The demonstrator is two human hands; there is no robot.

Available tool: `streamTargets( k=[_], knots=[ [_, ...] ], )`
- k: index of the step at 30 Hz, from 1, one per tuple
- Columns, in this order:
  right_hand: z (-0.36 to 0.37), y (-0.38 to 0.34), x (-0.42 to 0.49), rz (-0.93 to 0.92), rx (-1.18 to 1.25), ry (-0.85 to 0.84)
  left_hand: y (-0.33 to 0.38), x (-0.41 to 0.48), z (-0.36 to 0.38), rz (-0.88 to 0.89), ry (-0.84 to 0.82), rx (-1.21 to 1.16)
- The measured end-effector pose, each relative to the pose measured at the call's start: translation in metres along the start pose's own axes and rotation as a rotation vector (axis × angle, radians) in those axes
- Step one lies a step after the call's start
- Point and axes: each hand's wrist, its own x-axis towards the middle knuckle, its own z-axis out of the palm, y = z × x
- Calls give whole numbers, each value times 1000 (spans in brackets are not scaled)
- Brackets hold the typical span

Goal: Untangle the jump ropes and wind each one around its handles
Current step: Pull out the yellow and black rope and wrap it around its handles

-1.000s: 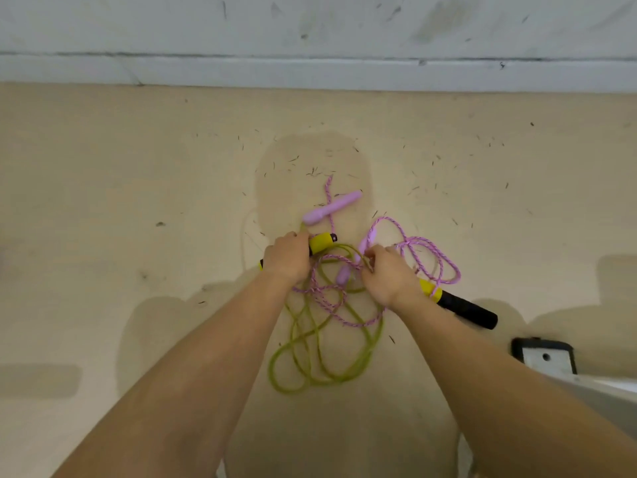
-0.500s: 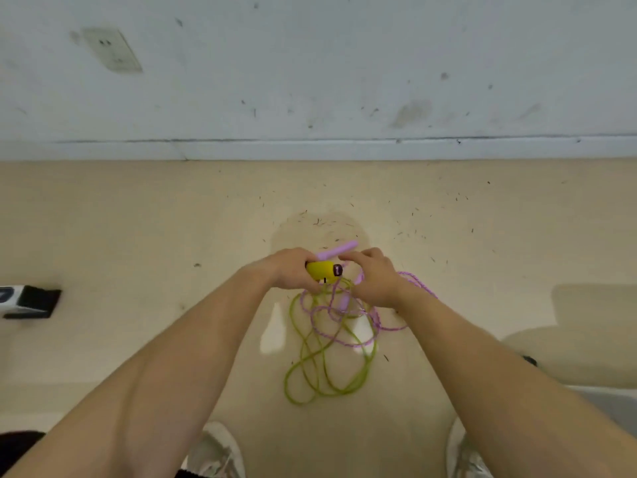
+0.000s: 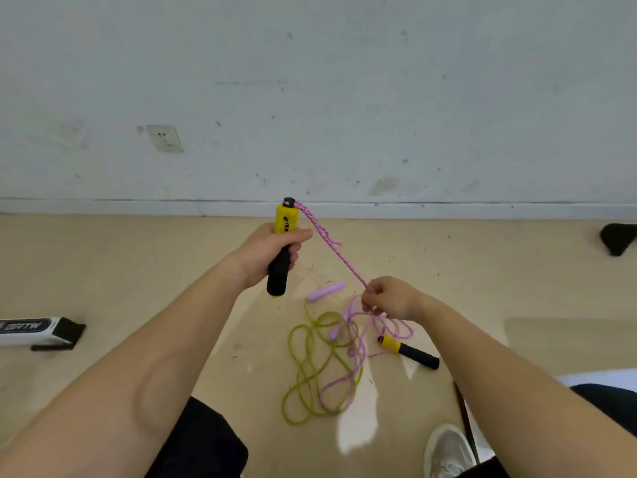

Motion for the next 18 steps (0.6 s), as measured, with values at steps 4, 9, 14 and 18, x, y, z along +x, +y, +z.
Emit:
streamTargets(
  k=[4,9,14,18],
  knots=[
    [-19,-17,-24,-4,248,6,-11,-2,2,4,183,140],
    [-38,-51,-44,-150,604,53,-39,-7,29,-63,-71,132],
    [-50,-60,-45,-180,1027,112,-51,-12,64,-53,-329,167],
    [-57,-63,-33,-215,1243,193,-61,-9,70,-52,-296,290]
  ],
)
